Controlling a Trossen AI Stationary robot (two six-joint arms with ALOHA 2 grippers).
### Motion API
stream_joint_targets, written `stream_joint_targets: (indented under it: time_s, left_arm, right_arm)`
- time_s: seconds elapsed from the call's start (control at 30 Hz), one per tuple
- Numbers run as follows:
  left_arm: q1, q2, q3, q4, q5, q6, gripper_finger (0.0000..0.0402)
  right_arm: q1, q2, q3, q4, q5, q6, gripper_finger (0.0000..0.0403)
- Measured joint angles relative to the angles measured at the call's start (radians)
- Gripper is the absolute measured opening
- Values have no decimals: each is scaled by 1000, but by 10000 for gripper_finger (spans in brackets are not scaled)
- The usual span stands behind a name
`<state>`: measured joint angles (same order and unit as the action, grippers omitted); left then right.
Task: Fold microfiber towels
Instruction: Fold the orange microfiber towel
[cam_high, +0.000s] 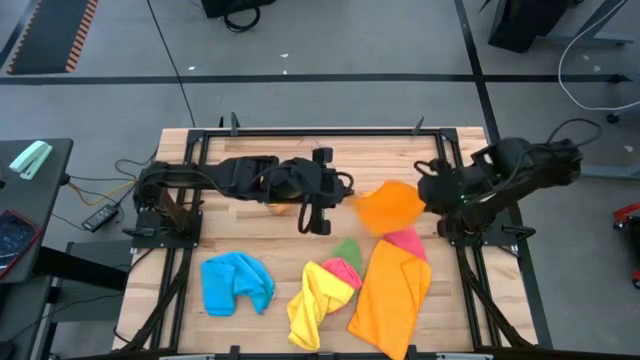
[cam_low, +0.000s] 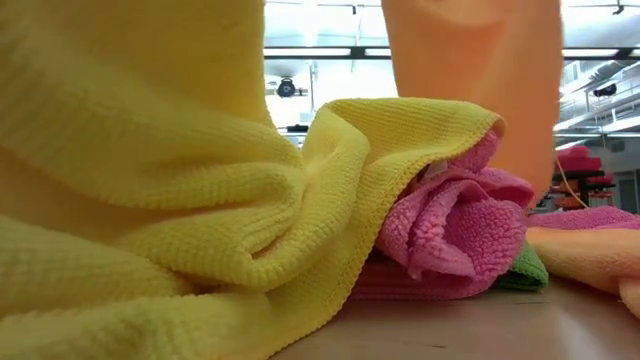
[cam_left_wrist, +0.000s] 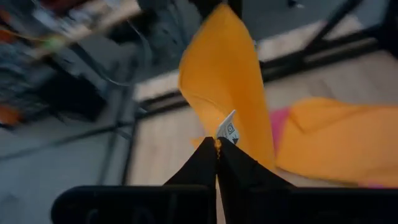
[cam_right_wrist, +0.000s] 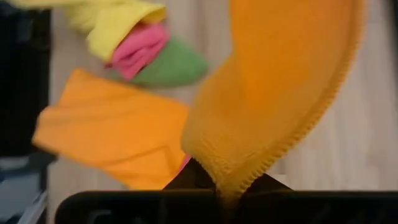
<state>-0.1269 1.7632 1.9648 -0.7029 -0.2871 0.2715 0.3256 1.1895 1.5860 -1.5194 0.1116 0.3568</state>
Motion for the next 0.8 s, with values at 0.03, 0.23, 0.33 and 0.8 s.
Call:
stream_joint_targets:
  time_s: [0.03,0.23,0.33,0.8]
  left_arm:
    - [0,2,0,-28,27,-15,9]
    - [2,12,-1,-115,66,-83,30]
    - [23,12,-1,-120,55,-80,20]
    - [354,75,-8,184,-112,47,11]
  right_arm:
    - [9,2,-12,2,-24,5,5]
    - [56,9,-54,-16,-67,61,6]
    - [56,9,-54,-51,-19,60,7]
    - [-301,3,-55,61,859,-464,7]
